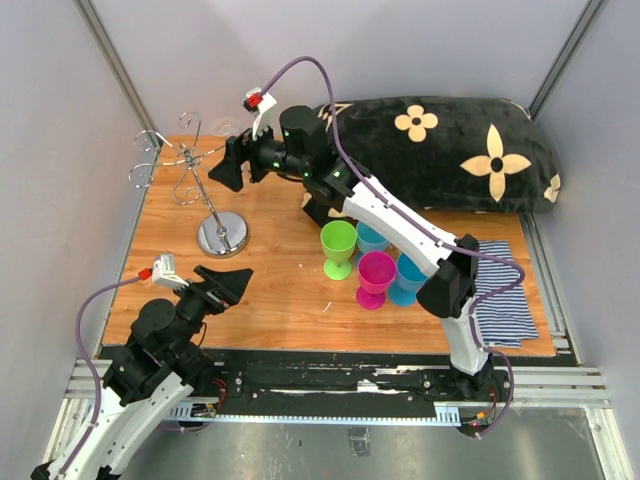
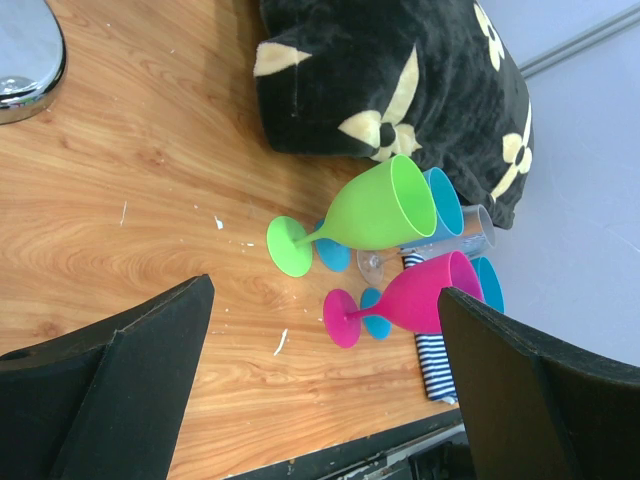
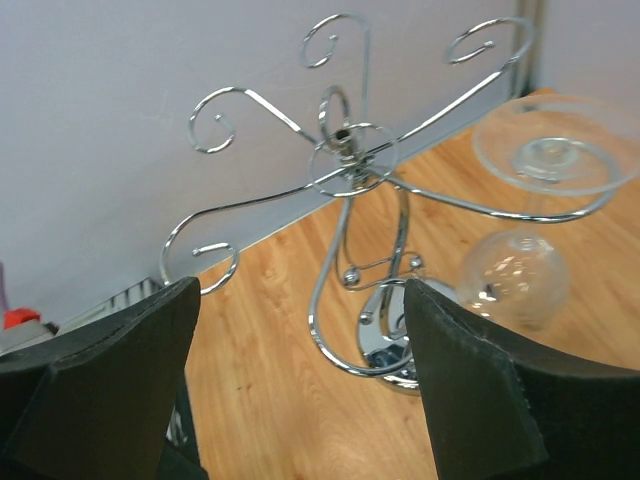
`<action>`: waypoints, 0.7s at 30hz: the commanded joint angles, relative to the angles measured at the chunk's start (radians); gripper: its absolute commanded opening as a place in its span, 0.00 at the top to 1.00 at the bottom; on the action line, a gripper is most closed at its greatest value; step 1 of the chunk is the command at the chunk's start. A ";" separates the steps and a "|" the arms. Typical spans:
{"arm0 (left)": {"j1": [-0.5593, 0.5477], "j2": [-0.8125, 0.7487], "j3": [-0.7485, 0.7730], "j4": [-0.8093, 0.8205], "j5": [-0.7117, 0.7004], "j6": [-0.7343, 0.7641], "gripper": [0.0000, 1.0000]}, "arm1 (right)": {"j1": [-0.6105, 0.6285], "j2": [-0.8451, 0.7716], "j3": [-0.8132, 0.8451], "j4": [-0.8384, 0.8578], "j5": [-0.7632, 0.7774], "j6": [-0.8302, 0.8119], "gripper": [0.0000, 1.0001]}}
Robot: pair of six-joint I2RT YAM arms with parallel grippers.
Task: Take the wine glass off the wine glass rack
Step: Pick up the wine glass from the wine rack.
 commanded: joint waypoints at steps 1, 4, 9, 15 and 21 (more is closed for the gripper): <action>-0.002 -0.007 0.012 -0.002 -0.015 -0.004 0.00 | -0.026 -0.014 0.053 0.020 0.148 -0.015 0.17; -0.002 -0.008 0.015 -0.004 -0.013 -0.003 0.00 | -0.044 0.047 0.142 0.010 0.122 0.009 0.16; -0.002 -0.009 0.014 -0.005 -0.014 -0.006 0.00 | -0.082 0.153 0.278 0.010 0.136 0.123 0.22; -0.002 -0.008 0.011 -0.004 -0.015 -0.006 0.00 | -0.102 0.198 0.291 0.075 0.183 0.207 0.26; -0.002 -0.006 0.009 -0.002 -0.013 -0.005 0.00 | -0.115 0.282 0.360 0.092 0.215 0.291 0.33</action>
